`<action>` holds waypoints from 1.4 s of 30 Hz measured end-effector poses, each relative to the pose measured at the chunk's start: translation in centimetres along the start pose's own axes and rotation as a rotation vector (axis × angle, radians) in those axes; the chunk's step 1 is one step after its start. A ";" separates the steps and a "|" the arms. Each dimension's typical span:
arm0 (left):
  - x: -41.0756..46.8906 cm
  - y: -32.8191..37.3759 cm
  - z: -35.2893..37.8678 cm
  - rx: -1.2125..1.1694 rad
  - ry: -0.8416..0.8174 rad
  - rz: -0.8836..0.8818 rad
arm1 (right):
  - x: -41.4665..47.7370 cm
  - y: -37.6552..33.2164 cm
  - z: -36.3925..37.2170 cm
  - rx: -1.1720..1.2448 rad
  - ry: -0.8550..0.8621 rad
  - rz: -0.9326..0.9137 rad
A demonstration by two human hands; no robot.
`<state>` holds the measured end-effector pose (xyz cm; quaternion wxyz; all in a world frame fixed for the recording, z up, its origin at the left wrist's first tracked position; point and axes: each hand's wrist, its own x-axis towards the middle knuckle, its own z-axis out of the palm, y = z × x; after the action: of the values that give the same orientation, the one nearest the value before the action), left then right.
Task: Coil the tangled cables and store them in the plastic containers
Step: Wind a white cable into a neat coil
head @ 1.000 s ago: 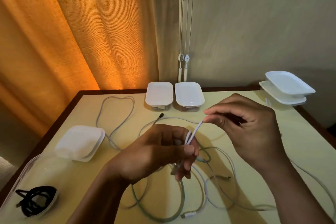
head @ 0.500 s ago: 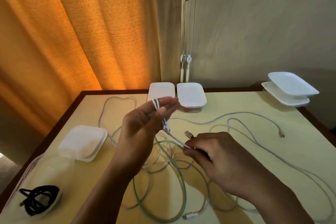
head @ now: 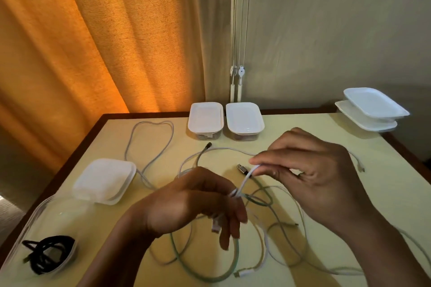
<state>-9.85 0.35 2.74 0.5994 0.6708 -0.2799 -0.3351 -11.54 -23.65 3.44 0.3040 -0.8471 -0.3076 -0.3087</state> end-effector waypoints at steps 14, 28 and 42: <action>1.5 0.5 0.8 -0.485 0.593 0.510 | -1.0 0.3 5.5 0.355 -0.466 0.443; 1.2 -0.9 -0.1 -0.264 0.704 0.205 | -0.3 -2.6 1.5 -0.157 -0.288 0.014; 1.7 -1.7 2.2 0.069 0.311 0.030 | -0.2 -0.9 0.0 -0.012 -0.102 0.069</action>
<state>-10.55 -2.10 0.70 0.6171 0.7305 -0.2050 -0.2087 -12.29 -23.17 3.52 0.2934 -0.8737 -0.2915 -0.2561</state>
